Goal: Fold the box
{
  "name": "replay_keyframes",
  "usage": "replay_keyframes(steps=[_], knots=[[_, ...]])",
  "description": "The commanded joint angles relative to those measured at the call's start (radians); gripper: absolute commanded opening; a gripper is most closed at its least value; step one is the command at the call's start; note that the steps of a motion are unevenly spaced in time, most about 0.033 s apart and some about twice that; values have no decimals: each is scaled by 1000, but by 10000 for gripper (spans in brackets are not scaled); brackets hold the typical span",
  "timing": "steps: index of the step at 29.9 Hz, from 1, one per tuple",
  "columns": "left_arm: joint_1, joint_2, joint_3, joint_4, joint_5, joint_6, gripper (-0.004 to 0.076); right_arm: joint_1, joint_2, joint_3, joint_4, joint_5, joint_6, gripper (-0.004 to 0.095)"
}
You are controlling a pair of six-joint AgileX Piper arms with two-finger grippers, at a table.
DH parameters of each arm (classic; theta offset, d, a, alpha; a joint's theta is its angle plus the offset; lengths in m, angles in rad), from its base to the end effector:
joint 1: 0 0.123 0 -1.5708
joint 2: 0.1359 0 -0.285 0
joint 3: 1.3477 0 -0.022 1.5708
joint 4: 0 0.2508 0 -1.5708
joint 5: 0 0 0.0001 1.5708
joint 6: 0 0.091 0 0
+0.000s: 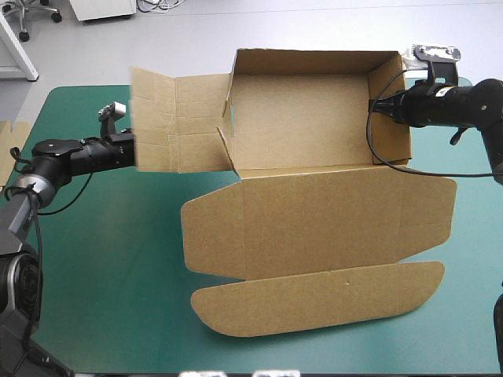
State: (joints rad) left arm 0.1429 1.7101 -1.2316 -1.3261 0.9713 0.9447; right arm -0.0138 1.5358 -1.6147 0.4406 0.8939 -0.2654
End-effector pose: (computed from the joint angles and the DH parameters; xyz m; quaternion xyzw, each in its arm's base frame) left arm 0.3649 -0.0212 0.2856 0.0365 0.8359 -0.4210 0.3503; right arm 0.3396 0.0256 0.4158 -0.0570 0.8903 0.1538 0.4248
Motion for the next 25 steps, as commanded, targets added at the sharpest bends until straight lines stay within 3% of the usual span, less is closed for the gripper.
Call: replay_keyframes(steps=[1,11,25], knots=[[-62,-42,-26,-191,70,58,311,-5,-40,-31,55,-65,9,-17],[-94,-42,-37,-388,328,69,311,-5,-40,-31,43,-72,14,-17],[-204,-88,-37,-434,331,49,311,-5,-40,-31,37,-72,21,-17]])
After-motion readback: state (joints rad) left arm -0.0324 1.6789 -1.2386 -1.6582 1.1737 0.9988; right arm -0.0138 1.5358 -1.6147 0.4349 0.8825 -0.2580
